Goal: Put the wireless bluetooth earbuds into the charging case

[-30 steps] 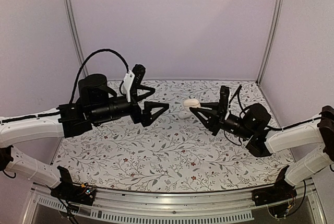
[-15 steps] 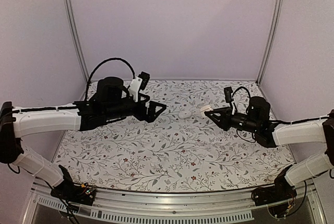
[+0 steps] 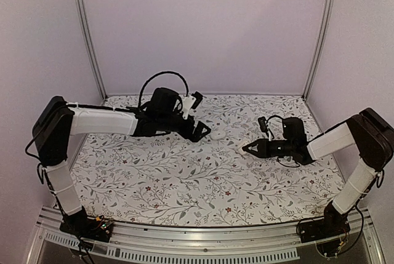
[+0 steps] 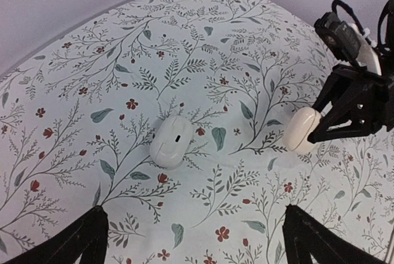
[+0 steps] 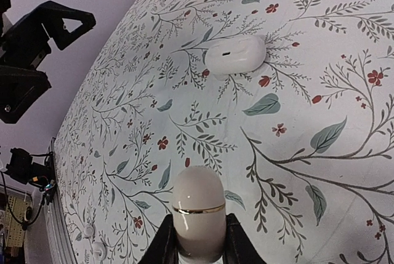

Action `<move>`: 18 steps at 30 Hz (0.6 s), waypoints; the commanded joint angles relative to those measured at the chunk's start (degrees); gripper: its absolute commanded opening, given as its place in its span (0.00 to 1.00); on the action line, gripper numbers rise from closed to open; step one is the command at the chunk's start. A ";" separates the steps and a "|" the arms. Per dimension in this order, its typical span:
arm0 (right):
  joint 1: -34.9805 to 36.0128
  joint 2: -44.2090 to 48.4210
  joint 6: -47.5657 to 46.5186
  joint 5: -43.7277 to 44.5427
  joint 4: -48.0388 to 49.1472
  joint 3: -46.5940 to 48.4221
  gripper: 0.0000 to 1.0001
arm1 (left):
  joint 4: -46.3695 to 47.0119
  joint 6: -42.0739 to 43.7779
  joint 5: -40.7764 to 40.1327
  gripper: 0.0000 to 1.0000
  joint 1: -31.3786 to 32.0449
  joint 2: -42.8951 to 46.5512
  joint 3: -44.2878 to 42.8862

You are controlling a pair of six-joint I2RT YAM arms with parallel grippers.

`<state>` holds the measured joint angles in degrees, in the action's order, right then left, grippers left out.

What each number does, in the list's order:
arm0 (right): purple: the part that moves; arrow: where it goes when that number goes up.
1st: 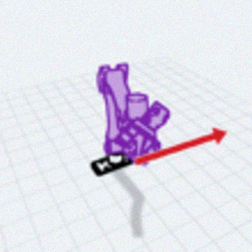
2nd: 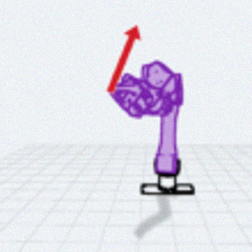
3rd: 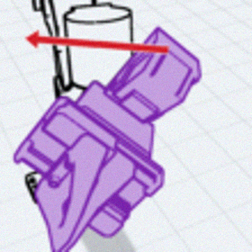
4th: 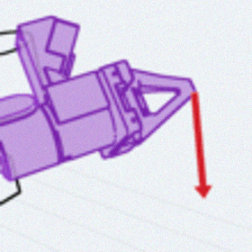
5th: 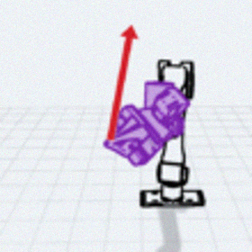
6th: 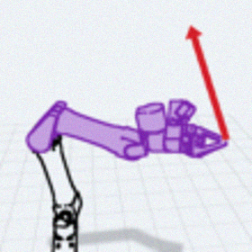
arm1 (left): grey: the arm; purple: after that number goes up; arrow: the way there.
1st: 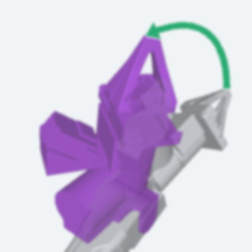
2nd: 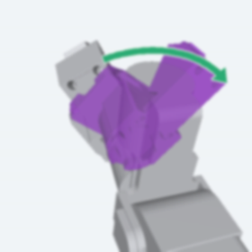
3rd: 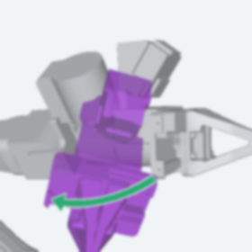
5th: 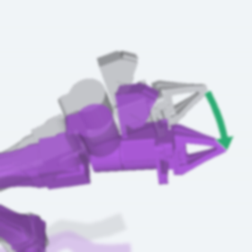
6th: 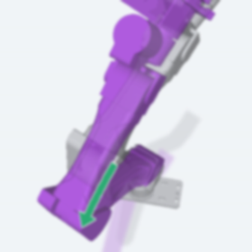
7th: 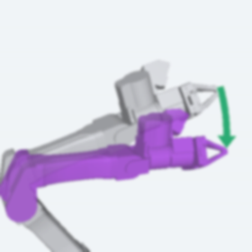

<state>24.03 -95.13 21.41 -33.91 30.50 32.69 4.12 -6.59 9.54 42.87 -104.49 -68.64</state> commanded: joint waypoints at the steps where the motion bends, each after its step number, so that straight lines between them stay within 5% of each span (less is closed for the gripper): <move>1: -0.96 -3.16 -0.31 -3.65 -1.73 3.64 0.02 | -2.73 4.96 3.25 0.97 -2.07 -6.50 -6.25; 18: -1.66 -13.68 4.12 -7.01 0.34 9.72 0.08 | -17.20 12.66 9.20 0.78 -2.96 -31.34 -35.22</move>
<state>22.68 -107.35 24.43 -40.07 29.58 40.53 -8.14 3.49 16.29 40.49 -132.27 -97.76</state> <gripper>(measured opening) 0.203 0.791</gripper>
